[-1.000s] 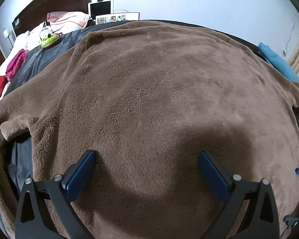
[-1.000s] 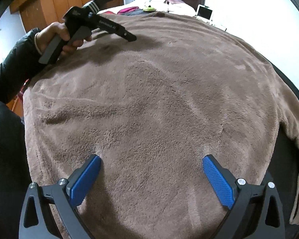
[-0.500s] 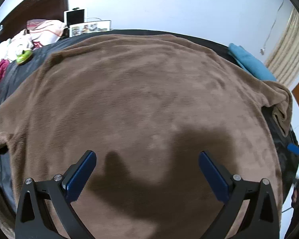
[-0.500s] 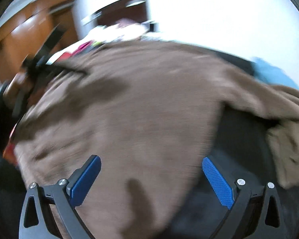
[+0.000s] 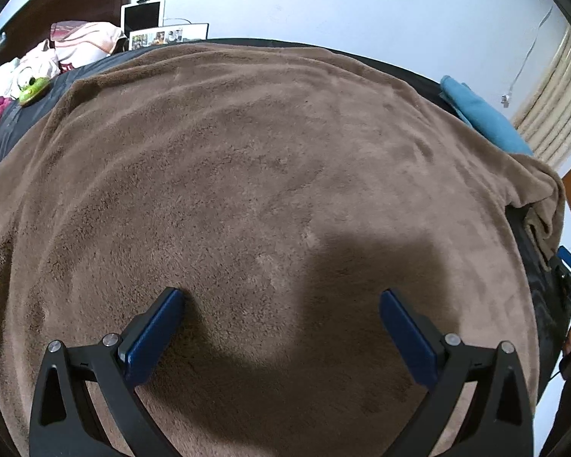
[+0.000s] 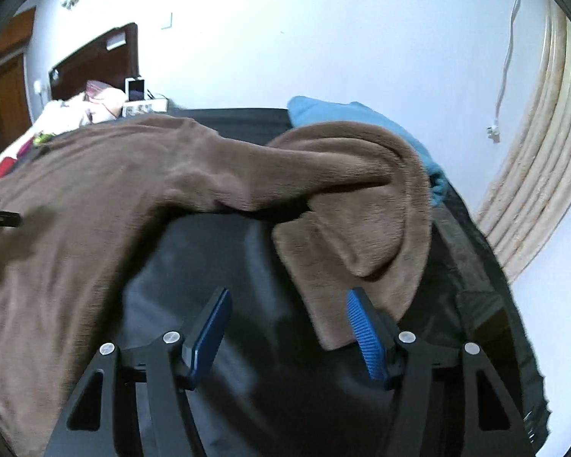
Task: Fold clothes
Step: 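Grasp the fleece edge with the right gripper and lift it up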
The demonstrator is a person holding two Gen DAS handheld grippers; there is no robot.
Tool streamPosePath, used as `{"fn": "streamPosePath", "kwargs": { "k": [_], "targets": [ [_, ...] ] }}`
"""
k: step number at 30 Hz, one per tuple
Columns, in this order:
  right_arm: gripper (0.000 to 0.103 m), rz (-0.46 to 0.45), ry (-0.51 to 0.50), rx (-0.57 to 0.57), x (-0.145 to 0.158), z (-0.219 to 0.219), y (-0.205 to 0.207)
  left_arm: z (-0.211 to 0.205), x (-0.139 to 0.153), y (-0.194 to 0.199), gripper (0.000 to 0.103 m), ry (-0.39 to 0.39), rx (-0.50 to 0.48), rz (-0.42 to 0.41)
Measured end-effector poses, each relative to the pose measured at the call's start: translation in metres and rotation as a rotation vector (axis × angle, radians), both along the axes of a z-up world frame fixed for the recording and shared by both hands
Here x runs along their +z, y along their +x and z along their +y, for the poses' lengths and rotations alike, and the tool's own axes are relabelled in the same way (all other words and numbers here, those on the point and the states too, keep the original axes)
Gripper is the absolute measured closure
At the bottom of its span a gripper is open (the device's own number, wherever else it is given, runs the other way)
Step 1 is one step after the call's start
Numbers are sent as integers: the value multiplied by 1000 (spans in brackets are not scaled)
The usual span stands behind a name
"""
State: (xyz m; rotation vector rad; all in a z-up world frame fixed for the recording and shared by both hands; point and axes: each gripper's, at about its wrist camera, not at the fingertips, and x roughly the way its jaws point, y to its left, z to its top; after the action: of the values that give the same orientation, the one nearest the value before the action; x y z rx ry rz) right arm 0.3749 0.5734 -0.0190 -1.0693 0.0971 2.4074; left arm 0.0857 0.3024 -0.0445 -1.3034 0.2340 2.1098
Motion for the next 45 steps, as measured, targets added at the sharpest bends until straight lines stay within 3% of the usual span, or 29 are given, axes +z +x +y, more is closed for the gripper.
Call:
{"fn": "streamPosePath", "kwargs": {
  "k": [4,7,11,15,22,30,34,42,45],
  "targets": [
    [39,-85,11,-28,-15,21,-16,1,-1,1,0,-5,2,24],
    [57,-125,-19,-69,-23,37,-21,1,-2,2,0,-13,-5,42],
    [70,-110,-68,-98,-23,46,-16,1,-4,2,0,-16,-9,67],
    [80,-79,-47,-138,-18,46,-10,4,-6,5,0,-37,-20,103],
    [83,106,155,-308,44,41,28,3,-6,6,0,-37,-28,118],
    [88,468,279,-469,132,27,84,3,-6,7,0,-26,-31,121],
    [92,582,326,-494,156,14,94,2,-6,6,0,-15,-30,116],
    [92,687,434,-398,178,-23,74,-1,-5,6,0,10,-25,106],
    [92,739,413,-299,189,-43,61,-2,-4,5,0,22,-22,100]
  ]
}}
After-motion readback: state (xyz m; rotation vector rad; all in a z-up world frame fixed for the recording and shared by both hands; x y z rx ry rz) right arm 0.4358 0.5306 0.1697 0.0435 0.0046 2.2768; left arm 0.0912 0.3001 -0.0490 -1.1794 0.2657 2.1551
